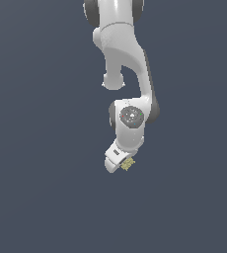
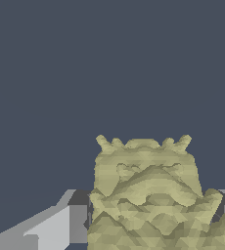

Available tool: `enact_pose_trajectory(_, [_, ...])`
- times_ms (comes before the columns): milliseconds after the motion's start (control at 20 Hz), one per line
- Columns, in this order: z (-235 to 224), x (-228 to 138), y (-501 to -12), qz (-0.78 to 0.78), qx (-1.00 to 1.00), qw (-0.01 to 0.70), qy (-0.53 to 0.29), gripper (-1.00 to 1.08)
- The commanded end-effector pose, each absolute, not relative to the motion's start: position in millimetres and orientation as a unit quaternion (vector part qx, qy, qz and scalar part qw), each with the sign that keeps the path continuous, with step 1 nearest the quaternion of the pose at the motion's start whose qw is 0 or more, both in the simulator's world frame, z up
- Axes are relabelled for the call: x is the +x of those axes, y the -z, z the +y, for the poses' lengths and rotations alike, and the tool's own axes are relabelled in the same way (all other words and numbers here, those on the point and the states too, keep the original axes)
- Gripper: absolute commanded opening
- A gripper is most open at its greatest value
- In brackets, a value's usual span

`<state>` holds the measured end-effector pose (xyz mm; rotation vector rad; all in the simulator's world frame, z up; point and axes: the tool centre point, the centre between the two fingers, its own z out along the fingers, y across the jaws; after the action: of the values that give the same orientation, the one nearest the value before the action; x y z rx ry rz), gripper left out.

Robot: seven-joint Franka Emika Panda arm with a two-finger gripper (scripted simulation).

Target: Pick up the object and move it to a goal position.

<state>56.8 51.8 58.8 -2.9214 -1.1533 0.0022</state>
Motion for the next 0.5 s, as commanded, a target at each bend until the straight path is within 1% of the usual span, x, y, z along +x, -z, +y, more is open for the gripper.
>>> enact_pose_trajectory(0, [35,60,-75,-0.367,-0.93,0.0,0.0,-1.0])
enact_pose_trajectory(450, [-41,76,-151,-0.367,-0.93,0.001,0.0,-1.0])
